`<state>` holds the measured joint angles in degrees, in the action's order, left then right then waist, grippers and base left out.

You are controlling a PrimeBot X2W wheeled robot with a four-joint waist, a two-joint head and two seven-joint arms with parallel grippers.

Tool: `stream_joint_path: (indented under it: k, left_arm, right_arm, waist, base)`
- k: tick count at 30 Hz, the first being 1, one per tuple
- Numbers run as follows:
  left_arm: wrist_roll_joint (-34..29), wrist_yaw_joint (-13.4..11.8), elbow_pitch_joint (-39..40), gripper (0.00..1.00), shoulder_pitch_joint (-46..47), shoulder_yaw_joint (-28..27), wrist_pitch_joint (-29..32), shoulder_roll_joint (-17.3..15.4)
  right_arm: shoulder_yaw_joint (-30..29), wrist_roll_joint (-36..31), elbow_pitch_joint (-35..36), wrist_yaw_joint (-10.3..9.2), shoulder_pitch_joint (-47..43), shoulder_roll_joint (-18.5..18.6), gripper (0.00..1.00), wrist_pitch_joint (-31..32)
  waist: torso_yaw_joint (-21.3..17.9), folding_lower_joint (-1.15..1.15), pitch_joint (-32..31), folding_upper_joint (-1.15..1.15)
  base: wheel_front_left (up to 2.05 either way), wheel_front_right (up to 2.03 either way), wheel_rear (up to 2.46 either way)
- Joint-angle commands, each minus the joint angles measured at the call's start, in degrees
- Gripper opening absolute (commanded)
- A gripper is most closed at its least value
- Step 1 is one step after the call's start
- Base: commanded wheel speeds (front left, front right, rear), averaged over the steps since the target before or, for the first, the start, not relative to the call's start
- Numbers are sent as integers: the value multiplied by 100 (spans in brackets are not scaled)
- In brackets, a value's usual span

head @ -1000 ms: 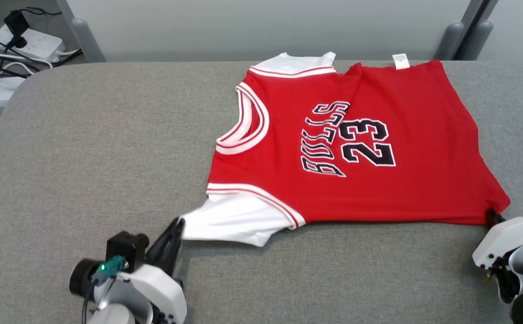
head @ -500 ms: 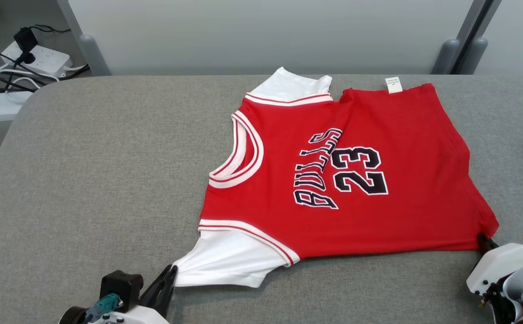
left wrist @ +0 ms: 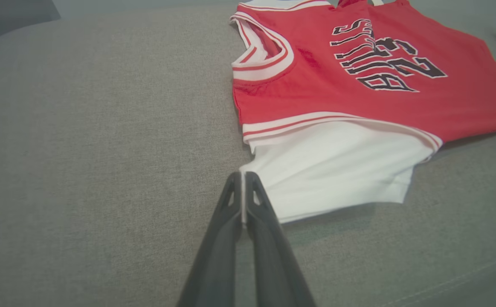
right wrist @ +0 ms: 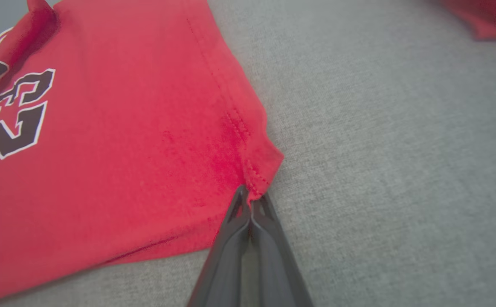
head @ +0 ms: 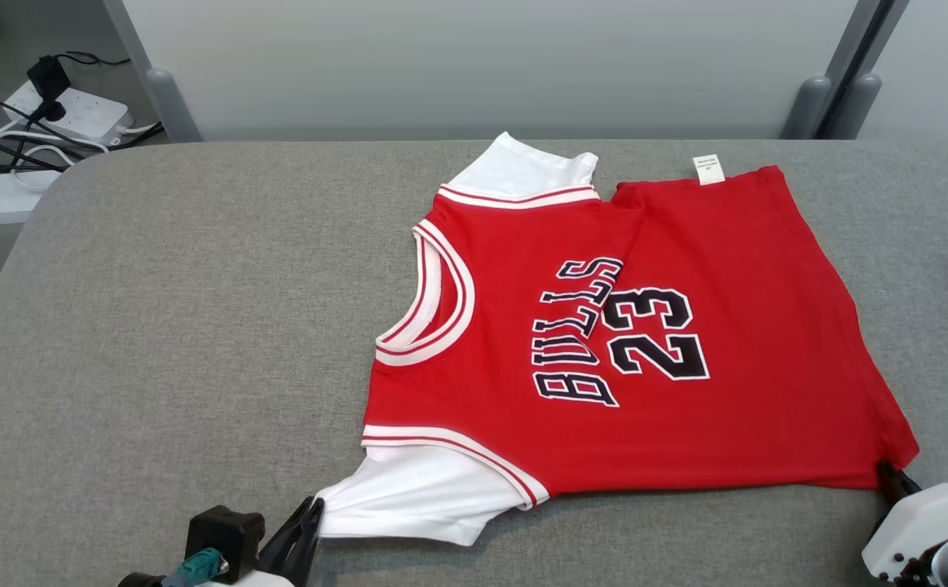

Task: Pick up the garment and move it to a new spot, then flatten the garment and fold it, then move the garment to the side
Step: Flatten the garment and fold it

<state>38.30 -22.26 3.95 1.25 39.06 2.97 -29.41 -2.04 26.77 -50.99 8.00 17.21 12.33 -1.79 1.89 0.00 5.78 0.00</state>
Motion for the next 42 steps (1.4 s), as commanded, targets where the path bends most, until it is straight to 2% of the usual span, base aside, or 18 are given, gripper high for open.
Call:
stream_joint_path:
  k: [1,4,8,9,10,11,15,17,18,19,25,34,37,42]
  left_arm:
    - [-27,-80,71,0,68,-257,-69,-138]
    - [-28,-143,159,0,62,-321,-113,-161]
    - [4,-157,217,0,45,-320,-41,-201]
    - [4,-157,217,0,45,-320,-41,-201]
    - [34,-134,202,0,41,-303,-16,-185]
    - [54,-105,178,0,43,-277,2,-166]
    - [194,0,-21,0,35,-190,81,-33]
    - [226,26,-133,46,34,-144,135,-2]
    - [243,33,-168,92,38,-138,144,16]
    - [260,34,-196,100,42,-137,151,33]
    - [362,-92,-110,100,37,-391,-88,97]
    - [567,-198,256,100,-15,-1324,-1467,485]
    - [479,-113,297,100,-34,-1473,-1674,586]
    - [-43,330,305,100,-132,-1637,-1791,761]
  right_arm:
    - [-75,-194,251,-52,-445,63,0,182]
    - [-461,-476,1171,-52,-822,-154,0,546]
    - [-1012,-941,2570,-52,-1455,-547,0,1363]
    - [-1012,-941,2570,-52,-1455,-547,0,1363]
    - [-1150,-1057,2901,-52,-1599,-641,38,1553]
    - [-1271,-1189,3212,-52,-1729,-718,100,1715]
    - [-1559,-1419,4192,-52,-2089,-907,100,2197]
    - [-1615,-1493,4539,-52,-2191,-932,100,2286]
    - [-1644,-1522,4683,-52,-2217,-938,100,2265]
    - [-1649,-1519,4792,-52,-2236,-940,100,2232]
    - [-1463,-1388,5266,-52,-2119,-944,100,1451]
    - [-586,-1322,5171,-52,-1816,-944,100,192]
    - [-312,-1356,5059,-52,-1779,-928,100,-229]
    - [223,-1278,4705,-52,-1756,-685,100,-1011]
  waist:
    - [-21,0,-1,0]
    - [-59,0,7,0]
    - [-97,0,23,0]
    - [-97,0,23,0]
    - [-107,0,21,0]
    - [-112,0,18,0]
    - [-126,0,1,0]
    - [-130,0,-4,0]
    - [-130,0,-3,0]
    - [-128,0,0,0]
    - [-101,0,26,0]
    - [-22,0,-157,0]
    - [-27,0,-247,0]
    - [-74,0,-432,0]
  base:
    - [0,0,0]
    - [0,0,0]
    - [0,0,0]
    - [0,0,0]
    - [0,0,0]
    - [0,0,0]
    - [0,0,0]
    - [0,0,0]
    - [0,0,0]
    - [0,0,0]
    - [0,0,0]
    - [0,0,0]
    - [0,0,0]
    - [0,0,0]
